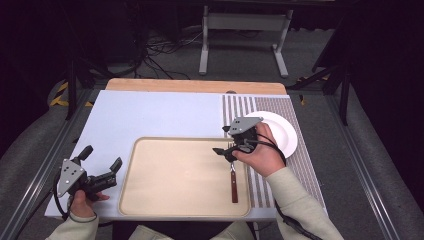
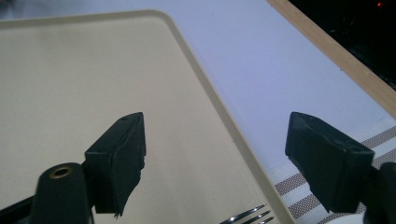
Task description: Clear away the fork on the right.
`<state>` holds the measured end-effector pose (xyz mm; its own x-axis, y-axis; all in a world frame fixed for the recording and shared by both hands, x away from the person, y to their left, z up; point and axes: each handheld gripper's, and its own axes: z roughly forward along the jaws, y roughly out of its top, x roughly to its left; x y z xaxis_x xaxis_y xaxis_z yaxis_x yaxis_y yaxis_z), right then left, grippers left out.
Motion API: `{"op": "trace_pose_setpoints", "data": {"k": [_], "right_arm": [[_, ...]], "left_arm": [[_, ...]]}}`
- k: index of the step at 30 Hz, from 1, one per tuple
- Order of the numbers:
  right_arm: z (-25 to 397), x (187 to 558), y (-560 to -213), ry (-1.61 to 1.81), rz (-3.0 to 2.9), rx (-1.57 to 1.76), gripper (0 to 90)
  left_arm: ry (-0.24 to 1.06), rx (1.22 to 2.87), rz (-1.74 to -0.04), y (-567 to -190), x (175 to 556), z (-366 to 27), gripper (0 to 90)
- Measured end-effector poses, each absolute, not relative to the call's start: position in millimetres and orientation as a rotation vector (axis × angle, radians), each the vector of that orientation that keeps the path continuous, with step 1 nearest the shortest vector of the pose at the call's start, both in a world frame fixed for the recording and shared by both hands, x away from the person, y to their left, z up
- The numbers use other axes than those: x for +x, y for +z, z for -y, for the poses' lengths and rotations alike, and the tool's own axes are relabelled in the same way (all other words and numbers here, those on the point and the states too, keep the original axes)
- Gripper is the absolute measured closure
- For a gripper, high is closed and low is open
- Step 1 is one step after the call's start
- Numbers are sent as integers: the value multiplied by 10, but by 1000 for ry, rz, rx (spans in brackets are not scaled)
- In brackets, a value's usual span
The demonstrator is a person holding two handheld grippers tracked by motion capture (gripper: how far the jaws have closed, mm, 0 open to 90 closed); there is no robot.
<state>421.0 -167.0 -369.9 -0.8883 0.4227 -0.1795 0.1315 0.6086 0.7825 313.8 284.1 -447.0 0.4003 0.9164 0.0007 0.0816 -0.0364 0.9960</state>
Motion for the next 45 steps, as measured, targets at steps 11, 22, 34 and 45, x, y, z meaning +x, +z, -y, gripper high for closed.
{"op": "trace_pose_setpoints", "data": {"k": [11,22,34,45], "right_arm": [[2030,3983,-3629,1343,-2347,471,185],[2375,3821,-3714,1428,-2231,520,175],[2818,3667,-3967,1533,-2103,644,158],[3176,3536,-4215,1526,-2011,792,137]], "left_arm": [[870,1451,-952,-4468,3138,-2838,0],[870,1451,-952,-4468,3137,-2837,0],[872,1448,-949,-4467,3134,-2831,0],[870,1447,-947,-4457,3129,-2840,0]]}}
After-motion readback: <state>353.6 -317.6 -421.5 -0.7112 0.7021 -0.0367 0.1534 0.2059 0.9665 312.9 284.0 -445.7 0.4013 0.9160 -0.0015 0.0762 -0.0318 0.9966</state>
